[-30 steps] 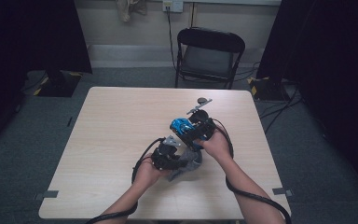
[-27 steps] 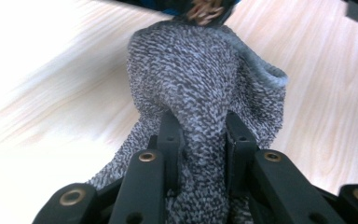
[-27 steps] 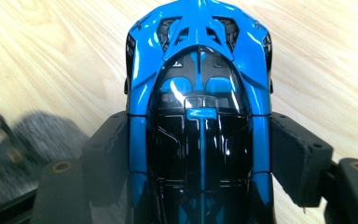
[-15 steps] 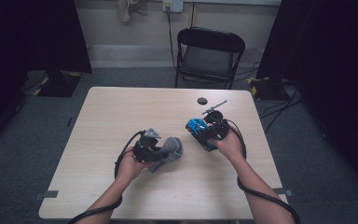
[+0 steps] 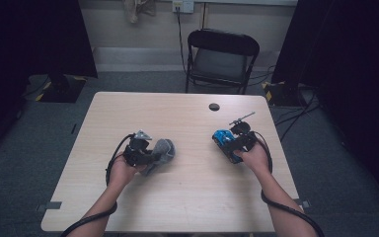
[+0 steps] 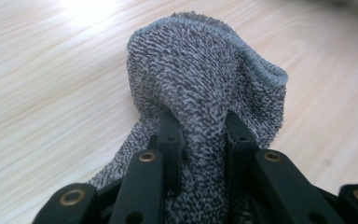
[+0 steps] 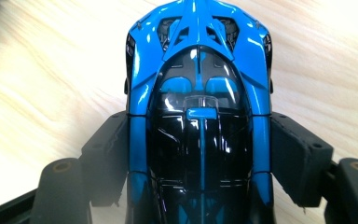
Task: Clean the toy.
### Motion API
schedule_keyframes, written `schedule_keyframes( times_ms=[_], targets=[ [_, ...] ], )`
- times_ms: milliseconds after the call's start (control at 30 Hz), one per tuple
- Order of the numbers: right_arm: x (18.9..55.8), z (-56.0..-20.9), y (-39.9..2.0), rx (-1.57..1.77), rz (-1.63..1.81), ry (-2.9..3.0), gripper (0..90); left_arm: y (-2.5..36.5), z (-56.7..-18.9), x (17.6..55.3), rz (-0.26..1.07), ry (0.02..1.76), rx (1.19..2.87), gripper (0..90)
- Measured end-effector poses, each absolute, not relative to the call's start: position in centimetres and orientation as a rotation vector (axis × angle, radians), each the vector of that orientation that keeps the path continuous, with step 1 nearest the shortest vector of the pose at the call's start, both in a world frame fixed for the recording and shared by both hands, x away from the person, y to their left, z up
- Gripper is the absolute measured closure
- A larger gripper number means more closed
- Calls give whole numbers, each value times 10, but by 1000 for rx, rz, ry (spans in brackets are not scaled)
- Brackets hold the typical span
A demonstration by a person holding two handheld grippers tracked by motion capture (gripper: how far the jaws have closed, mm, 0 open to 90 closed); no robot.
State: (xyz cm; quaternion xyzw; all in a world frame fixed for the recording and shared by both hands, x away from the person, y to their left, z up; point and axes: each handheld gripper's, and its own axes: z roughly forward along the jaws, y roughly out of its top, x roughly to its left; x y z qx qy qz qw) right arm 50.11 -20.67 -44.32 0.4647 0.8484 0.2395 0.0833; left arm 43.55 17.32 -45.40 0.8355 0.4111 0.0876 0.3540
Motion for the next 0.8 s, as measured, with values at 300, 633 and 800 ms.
schedule_keyframes(
  times_ms=[300,633,800],
  targets=[
    [504,-455,-222,1449,690,2501,284,191,-460,439,264,1114,2146,724],
    [503,-466,-220,1461,680,2497,283,194,-466,442,278,1134,2146,713],
    [501,-468,-219,1440,669,2499,282,194,-469,443,281,1139,2143,704]
  ],
)
